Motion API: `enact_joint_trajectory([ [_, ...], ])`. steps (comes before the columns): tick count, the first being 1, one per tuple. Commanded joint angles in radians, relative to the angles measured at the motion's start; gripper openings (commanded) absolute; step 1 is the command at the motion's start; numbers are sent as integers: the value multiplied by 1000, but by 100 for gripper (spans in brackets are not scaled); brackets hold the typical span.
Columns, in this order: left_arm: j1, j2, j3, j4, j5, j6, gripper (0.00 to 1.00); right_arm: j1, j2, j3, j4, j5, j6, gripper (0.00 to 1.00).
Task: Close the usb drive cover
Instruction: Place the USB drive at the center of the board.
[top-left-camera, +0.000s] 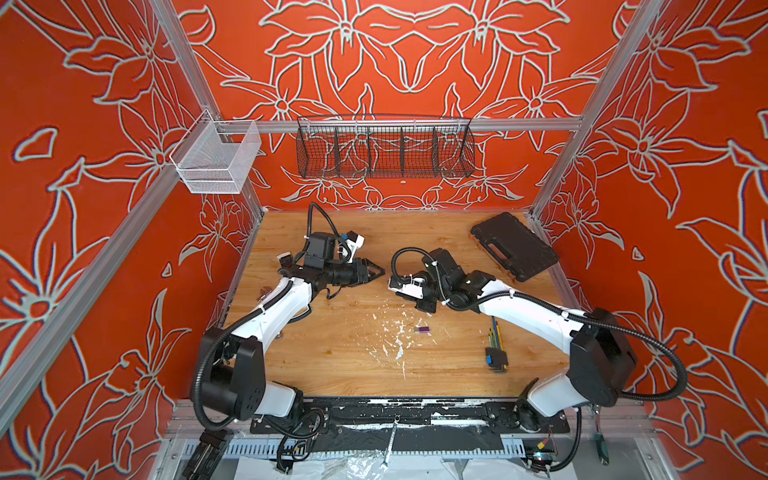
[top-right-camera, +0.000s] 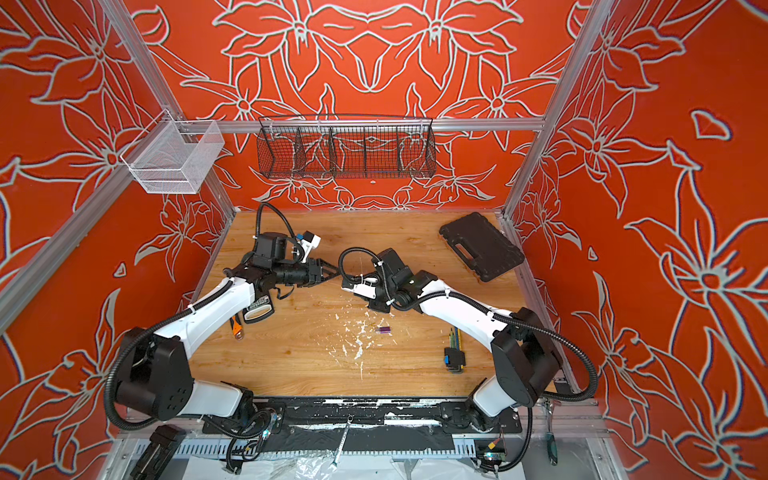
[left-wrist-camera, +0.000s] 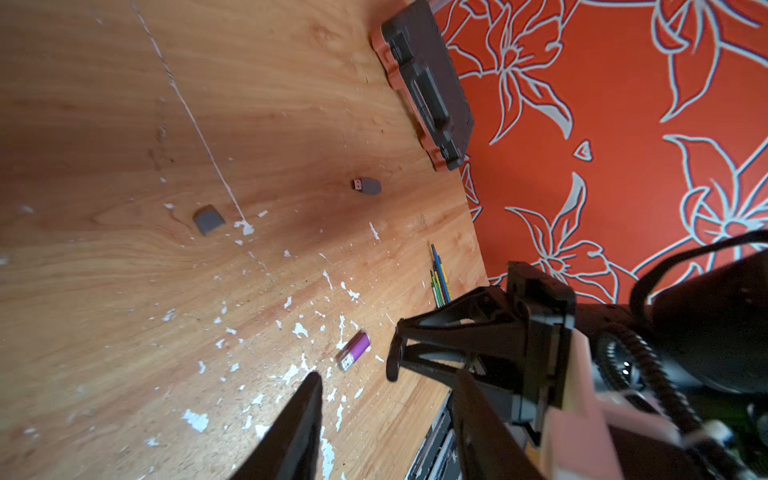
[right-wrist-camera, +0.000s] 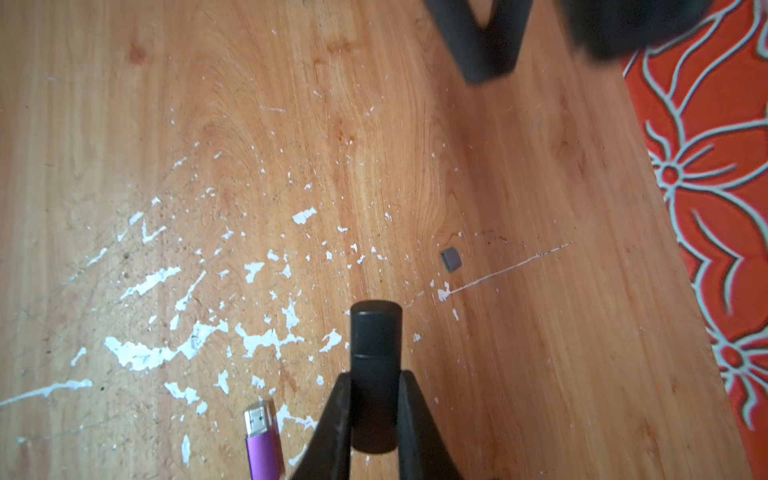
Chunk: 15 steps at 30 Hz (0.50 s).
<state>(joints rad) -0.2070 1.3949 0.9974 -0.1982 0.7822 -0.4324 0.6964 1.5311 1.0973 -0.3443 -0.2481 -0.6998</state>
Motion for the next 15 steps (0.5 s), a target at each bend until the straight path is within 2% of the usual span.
enact_joint_trajectory([
  [1,22,-57,-23,-39,-74,46,49,-24,41,-9,-90,25,-80,9],
  [9,38,-124,-44,-81,-166,91,49,-23,238,104,-207,64,-71,10],
  [15,38,-144,-64,-80,-190,89,48,-23,268,110,-207,67,-60,13],
])
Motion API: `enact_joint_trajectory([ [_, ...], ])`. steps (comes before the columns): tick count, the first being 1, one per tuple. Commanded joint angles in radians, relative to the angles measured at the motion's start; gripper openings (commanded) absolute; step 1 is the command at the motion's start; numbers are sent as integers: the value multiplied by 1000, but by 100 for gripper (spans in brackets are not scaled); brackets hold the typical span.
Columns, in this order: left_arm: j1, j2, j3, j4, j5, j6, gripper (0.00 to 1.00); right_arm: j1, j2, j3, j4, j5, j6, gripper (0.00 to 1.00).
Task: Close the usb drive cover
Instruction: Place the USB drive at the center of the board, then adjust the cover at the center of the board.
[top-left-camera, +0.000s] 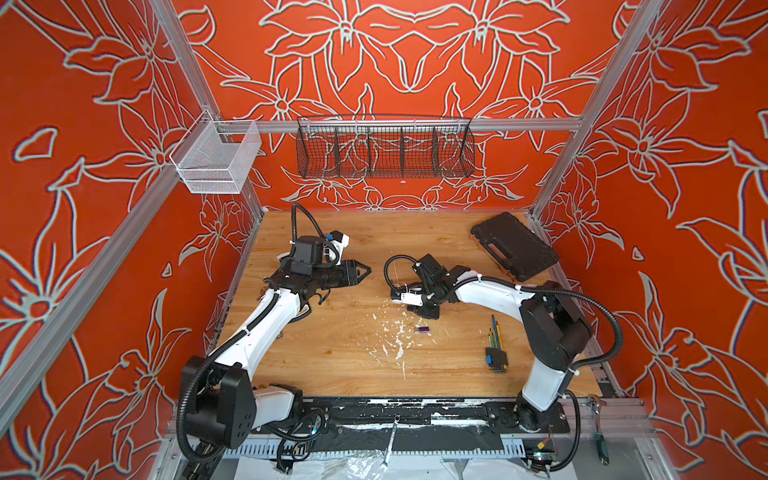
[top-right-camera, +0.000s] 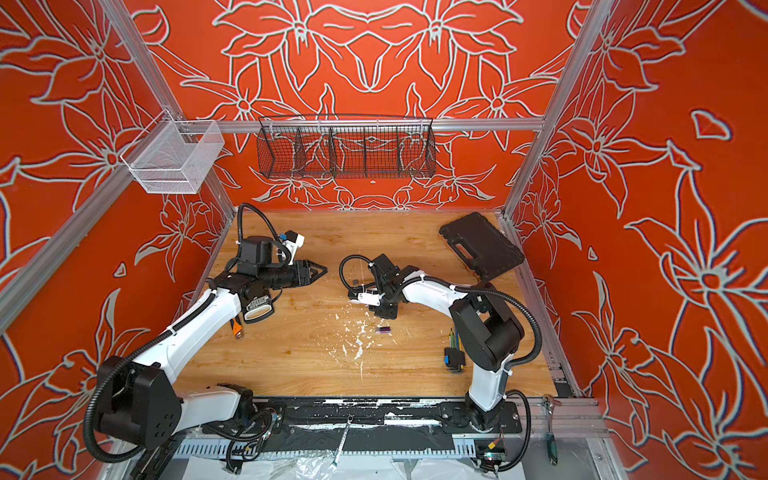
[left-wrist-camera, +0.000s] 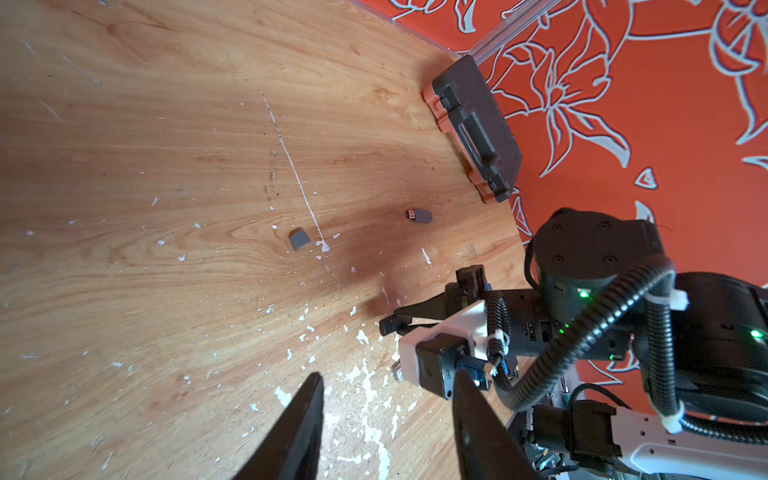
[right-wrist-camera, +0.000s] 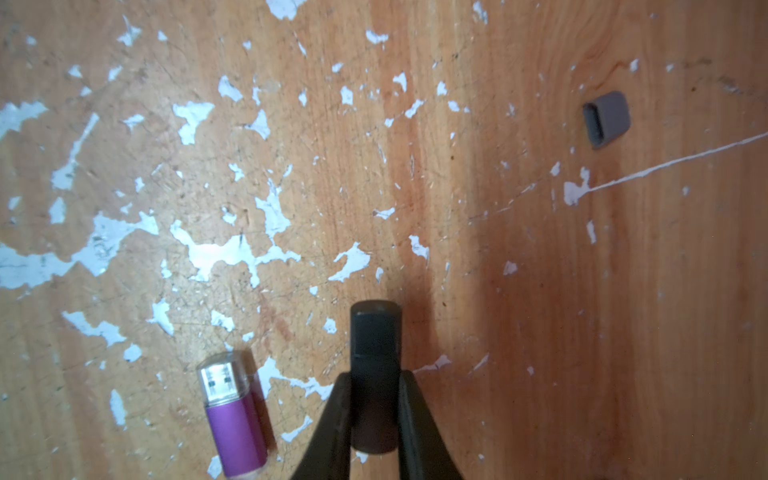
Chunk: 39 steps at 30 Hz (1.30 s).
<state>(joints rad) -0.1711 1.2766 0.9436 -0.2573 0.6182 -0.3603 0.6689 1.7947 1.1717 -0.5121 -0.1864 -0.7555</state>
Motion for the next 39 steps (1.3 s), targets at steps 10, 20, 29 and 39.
enact_joint_trajectory([
  [10,2,-39,-28,-37,-44,30,48,6,13,65,-38,29,113,32],
  [20,5,-78,-31,-76,-95,54,48,6,3,164,-40,105,327,46],
  [29,37,-107,-25,-91,-134,54,47,13,206,483,-154,119,893,40],
  [39,55,-98,-30,-94,-129,55,48,69,386,654,-206,248,1112,42],
])
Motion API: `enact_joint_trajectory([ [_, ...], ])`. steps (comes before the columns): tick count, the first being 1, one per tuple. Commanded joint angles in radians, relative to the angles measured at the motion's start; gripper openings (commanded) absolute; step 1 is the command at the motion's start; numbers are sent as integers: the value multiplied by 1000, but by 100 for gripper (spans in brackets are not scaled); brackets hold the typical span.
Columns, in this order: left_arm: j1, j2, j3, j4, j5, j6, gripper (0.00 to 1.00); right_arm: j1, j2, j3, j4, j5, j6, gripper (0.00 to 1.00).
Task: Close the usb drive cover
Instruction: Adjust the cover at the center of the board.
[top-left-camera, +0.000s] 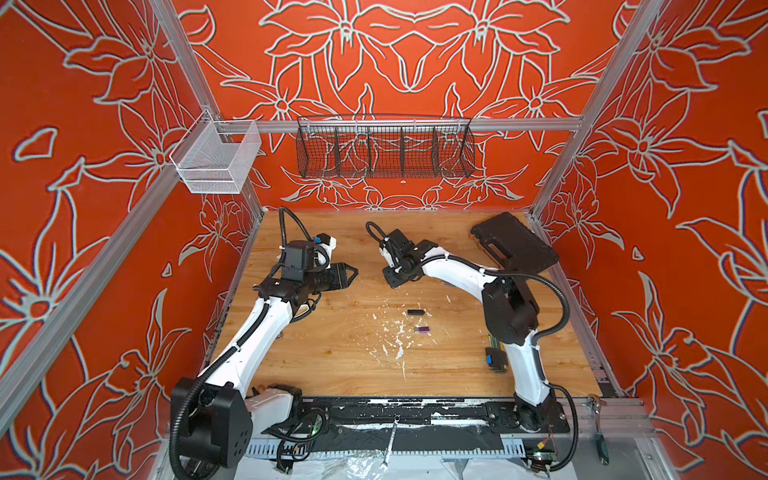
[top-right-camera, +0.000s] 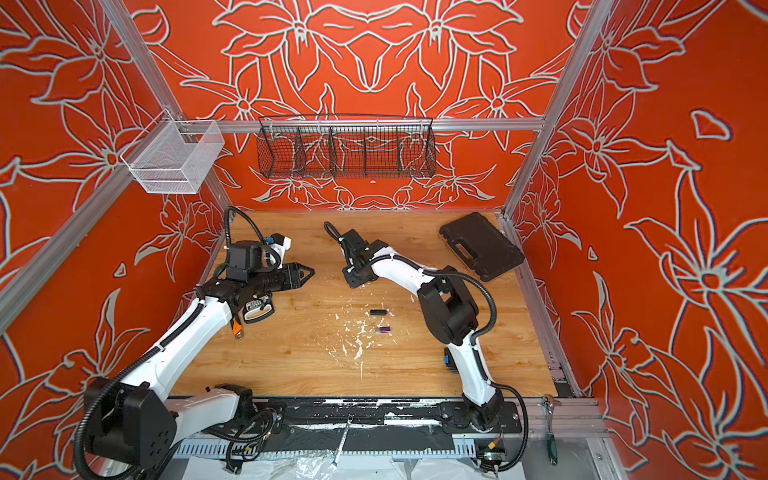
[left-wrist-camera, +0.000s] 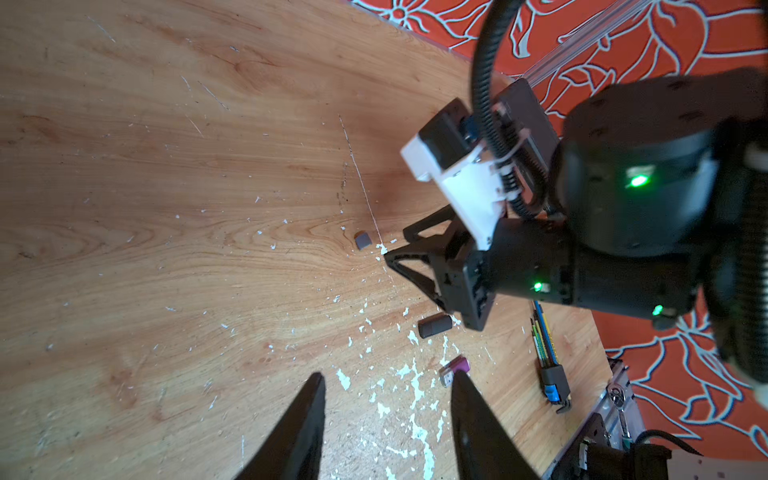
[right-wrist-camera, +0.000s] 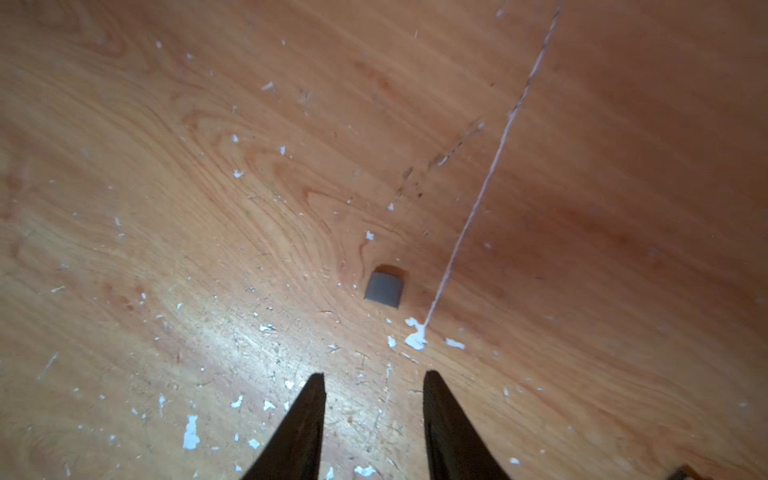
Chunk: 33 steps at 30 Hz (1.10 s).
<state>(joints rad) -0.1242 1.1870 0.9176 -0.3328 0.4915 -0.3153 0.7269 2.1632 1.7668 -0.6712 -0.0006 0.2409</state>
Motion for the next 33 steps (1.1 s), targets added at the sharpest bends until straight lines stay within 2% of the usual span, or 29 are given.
enact_joint_trajectory([
  [1,9,-5,-4,-21,-2,10,47,11,28,71,-54,69,122,42],
  [11,13,18,3,-26,12,19,47,17,126,157,-87,129,167,44],
  [18,14,19,-3,-29,13,22,47,16,184,216,-115,123,167,43],
  [33,15,22,-10,-18,16,6,47,17,221,217,-124,153,165,31],
])
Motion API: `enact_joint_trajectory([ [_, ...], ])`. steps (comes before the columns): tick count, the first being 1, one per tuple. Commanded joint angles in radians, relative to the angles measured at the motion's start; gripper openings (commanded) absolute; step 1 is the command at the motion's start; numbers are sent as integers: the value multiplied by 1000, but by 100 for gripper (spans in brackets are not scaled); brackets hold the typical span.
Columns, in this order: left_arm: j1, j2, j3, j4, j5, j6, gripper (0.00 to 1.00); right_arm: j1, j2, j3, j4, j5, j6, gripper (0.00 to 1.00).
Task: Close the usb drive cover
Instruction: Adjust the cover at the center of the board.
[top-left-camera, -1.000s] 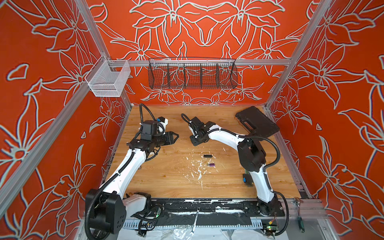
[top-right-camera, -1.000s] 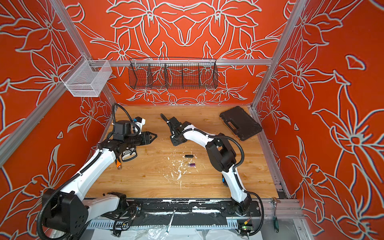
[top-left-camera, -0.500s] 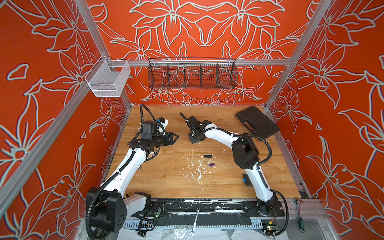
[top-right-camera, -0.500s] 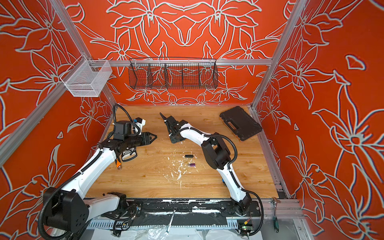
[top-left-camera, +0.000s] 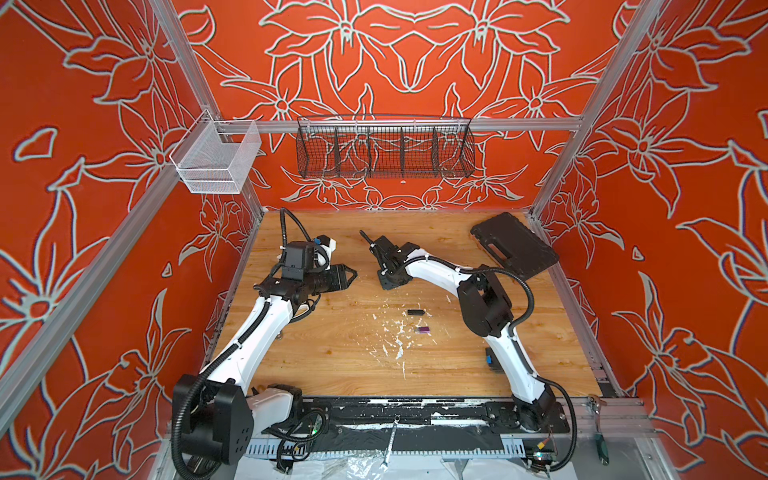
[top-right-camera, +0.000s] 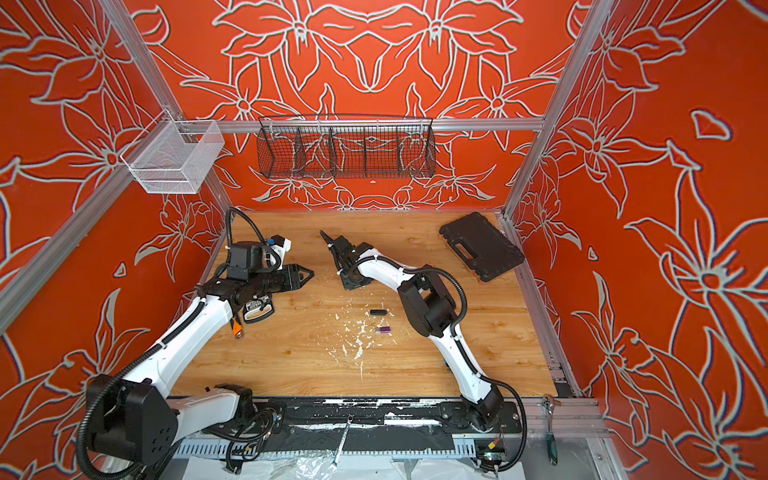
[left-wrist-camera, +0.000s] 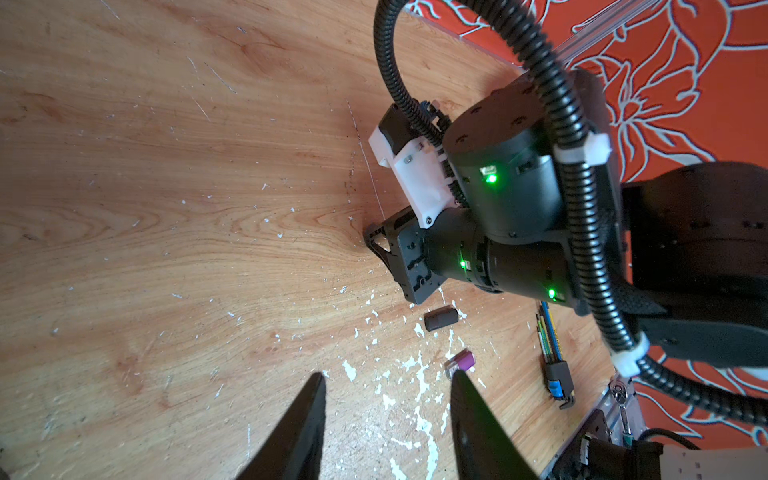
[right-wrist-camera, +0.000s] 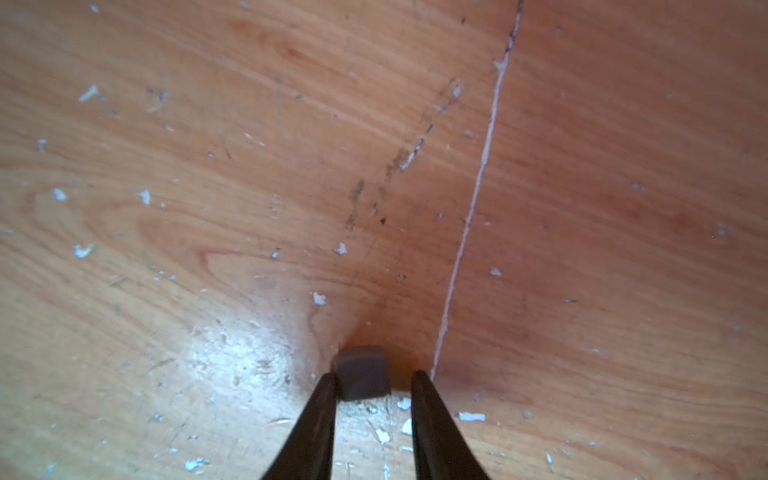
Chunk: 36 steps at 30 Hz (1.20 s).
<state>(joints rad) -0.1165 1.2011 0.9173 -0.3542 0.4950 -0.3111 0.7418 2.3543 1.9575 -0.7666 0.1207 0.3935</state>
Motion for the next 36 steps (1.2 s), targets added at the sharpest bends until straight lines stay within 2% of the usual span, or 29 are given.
enact_joint_trajectory([
  [1,7,10,-9,4,13,2,47,2,32,30,-30,32,6,30],
  [22,8,20,-29,29,19,-16,47,2,71,60,-40,22,-155,21],
  [28,8,25,-23,14,24,-11,47,2,37,10,9,-32,-302,21],
  [36,11,12,-34,11,20,-13,47,-1,-55,-153,74,-86,-501,22],
])
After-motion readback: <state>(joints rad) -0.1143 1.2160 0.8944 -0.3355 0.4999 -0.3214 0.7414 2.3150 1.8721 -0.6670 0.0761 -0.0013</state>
